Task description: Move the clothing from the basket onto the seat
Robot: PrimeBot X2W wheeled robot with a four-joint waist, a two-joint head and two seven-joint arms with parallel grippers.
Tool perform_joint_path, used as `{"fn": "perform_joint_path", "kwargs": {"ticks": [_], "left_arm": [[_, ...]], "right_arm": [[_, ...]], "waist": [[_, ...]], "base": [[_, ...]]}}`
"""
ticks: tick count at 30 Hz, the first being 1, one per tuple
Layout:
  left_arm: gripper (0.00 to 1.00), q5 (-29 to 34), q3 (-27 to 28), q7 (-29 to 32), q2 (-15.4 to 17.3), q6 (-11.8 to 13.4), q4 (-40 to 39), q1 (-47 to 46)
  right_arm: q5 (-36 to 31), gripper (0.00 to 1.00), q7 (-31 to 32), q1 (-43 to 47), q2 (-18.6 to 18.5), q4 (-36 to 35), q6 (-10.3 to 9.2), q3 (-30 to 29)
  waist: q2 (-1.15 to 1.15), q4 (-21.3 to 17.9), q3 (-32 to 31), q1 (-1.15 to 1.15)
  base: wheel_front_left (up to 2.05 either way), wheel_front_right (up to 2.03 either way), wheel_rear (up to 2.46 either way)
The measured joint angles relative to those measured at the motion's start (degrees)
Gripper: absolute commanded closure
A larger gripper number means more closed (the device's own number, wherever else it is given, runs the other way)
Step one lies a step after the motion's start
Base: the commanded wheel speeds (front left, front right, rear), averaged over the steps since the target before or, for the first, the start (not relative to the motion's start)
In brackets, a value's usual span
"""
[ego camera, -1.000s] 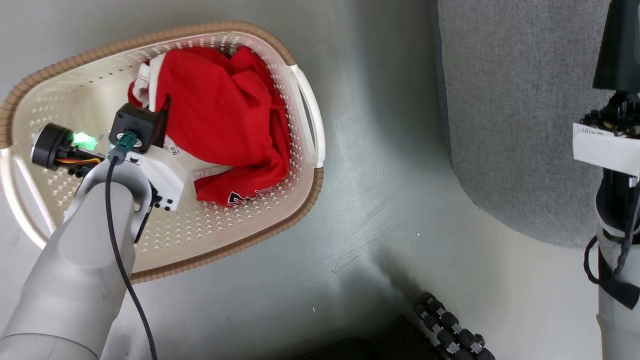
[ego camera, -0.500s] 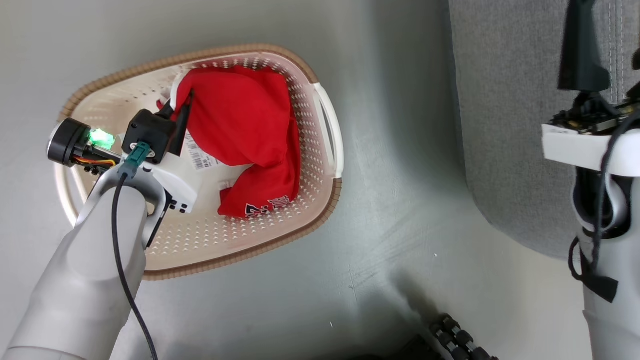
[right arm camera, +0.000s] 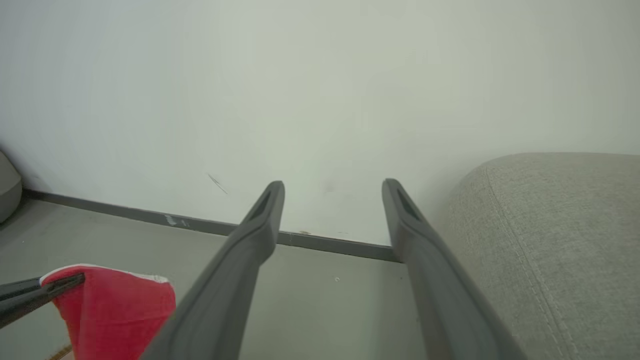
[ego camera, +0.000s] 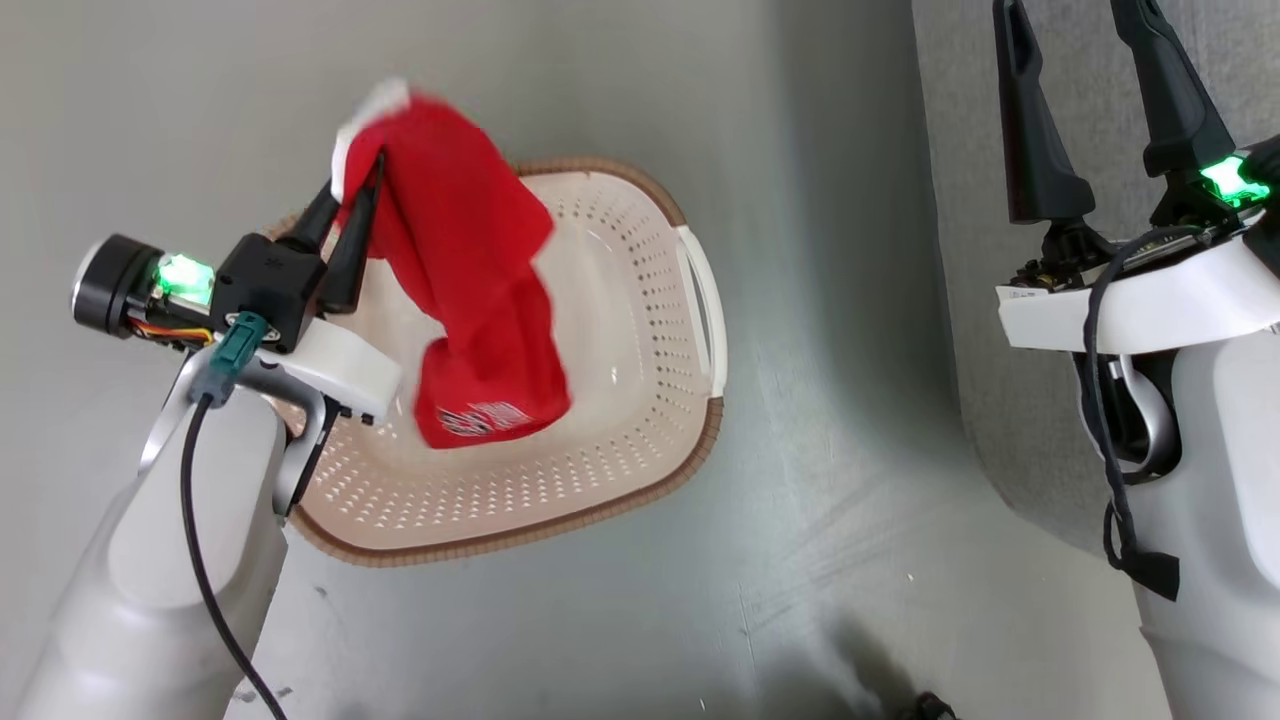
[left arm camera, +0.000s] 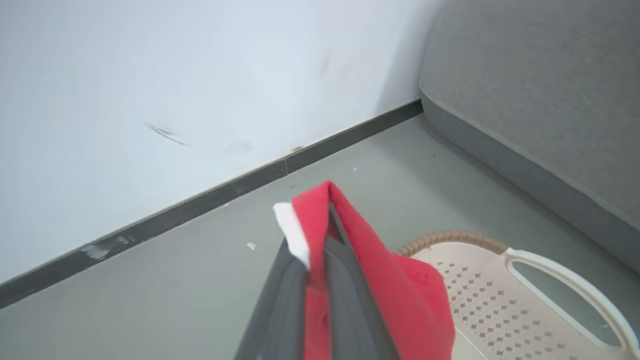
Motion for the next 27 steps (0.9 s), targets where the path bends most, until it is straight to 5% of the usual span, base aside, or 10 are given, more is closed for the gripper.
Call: {"fn": "perform_joint_path", "kwargs": {"ticks": [27], "left_arm": [[1.0, -3.01, 2.79, -0.03, 2.44, -1.31, -20.73, 9.07]], "right_arm": [[1.88, 0.0, 0.0, 4.95, -7.15, 6.94, 0.0, 14.63]], "waist": [[0.0, 6.3, -19.67, 0.0]], "base": [[0.0, 0.0, 0.0]]}}
